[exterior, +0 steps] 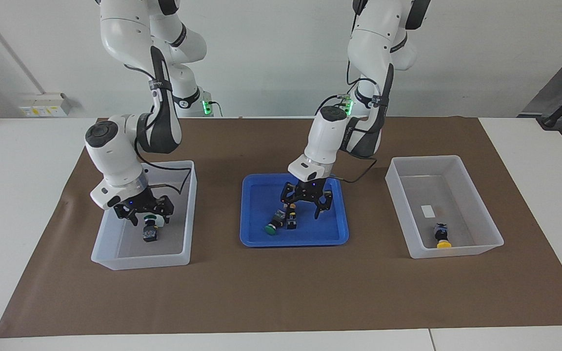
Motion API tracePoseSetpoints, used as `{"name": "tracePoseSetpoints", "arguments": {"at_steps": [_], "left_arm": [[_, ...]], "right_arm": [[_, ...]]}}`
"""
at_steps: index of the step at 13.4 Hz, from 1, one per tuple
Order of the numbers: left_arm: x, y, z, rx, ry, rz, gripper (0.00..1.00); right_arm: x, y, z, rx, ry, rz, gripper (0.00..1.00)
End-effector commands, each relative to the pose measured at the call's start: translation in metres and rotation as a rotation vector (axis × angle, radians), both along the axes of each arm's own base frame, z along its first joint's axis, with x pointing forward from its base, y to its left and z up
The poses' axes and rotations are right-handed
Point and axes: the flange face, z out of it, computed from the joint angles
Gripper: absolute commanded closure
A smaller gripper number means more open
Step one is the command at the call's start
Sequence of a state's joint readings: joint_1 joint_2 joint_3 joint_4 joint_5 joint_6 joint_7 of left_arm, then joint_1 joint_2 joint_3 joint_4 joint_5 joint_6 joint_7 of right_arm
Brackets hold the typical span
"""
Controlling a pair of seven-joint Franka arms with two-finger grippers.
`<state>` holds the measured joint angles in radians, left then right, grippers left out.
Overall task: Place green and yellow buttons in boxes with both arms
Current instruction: 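Reach the left gripper into the tray and grasp a yellow button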
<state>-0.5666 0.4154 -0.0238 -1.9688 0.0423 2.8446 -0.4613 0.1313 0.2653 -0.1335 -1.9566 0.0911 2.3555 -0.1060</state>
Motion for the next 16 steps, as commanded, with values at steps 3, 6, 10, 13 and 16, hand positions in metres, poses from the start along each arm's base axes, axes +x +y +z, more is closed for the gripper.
{"name": "tracePoseSetpoints", "arguments": {"at_steps": [3,6,10,13,16], "left_arm": [[-0.001,-0.014,-0.009,-0.016,-0.026,-0.018,0.07],[-0.002,-0.015,-0.011,-0.016,-0.022,-0.017,0.15],[-0.008,-0.017,-0.016,-0.009,-0.001,-0.012,1.0],[0.001,-0.008,-0.006,-0.016,-0.016,0.004,1.0],[0.021,0.032,0.048,-0.026,-0.052,0.06,1.0]], "right_arm": [[-0.013,0.013,0.056,0.018,0.018,0.022,0.0],[-0.022,0.058,0.09,0.041,0.003,-0.031,0.0],[-0.028,0.093,0.104,0.054,0.019,-0.079,0.0],[-0.027,0.093,0.105,0.055,0.013,-0.079,0.0],[-0.027,0.095,0.106,0.058,0.006,-0.079,0.0]]}}
